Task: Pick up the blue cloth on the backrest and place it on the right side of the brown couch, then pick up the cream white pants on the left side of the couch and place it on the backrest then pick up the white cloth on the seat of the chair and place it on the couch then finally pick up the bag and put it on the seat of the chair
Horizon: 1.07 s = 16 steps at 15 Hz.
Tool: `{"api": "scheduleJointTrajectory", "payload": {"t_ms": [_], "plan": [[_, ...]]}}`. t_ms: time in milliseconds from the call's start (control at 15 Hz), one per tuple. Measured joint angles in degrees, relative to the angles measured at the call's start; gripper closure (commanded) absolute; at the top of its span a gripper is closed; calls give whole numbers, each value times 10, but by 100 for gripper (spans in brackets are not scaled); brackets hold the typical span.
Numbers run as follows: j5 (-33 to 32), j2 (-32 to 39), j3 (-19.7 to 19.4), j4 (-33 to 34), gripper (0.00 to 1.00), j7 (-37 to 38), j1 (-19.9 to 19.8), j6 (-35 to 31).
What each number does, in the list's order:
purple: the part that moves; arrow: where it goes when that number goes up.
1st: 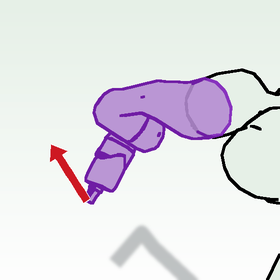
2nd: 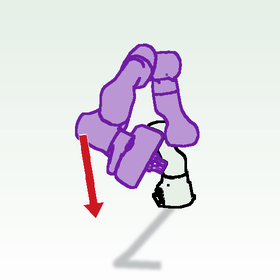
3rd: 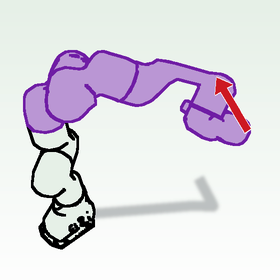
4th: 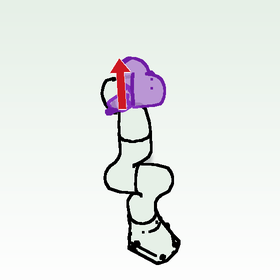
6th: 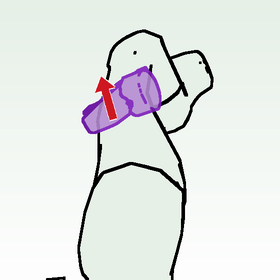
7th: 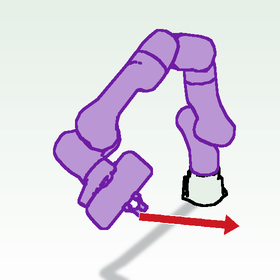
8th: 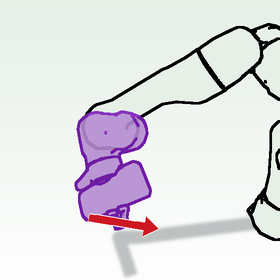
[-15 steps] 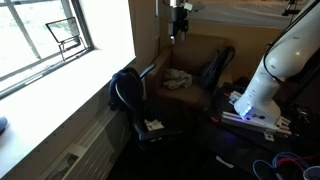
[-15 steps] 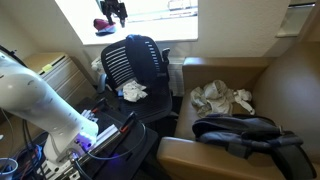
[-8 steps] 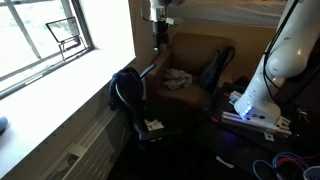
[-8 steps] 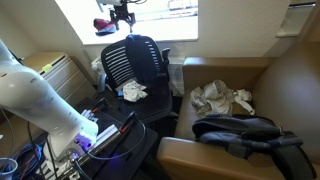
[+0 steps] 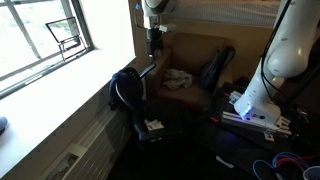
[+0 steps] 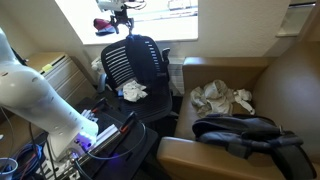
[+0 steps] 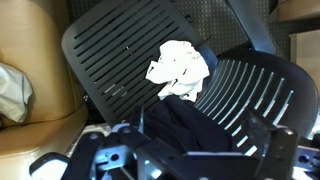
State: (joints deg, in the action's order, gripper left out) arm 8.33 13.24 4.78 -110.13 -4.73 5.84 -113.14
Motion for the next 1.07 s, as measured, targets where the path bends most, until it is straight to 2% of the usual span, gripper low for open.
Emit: {"api": "scheduleJointTrajectory", "payload": {"t_ms": [333, 800, 1067], "plan": [[-61, 73, 11, 69, 0, 55, 42, -23], [-54, 88, 13, 83, 0, 55, 44, -26], [-47, 121, 22, 101, 0, 63, 50, -72]]}}
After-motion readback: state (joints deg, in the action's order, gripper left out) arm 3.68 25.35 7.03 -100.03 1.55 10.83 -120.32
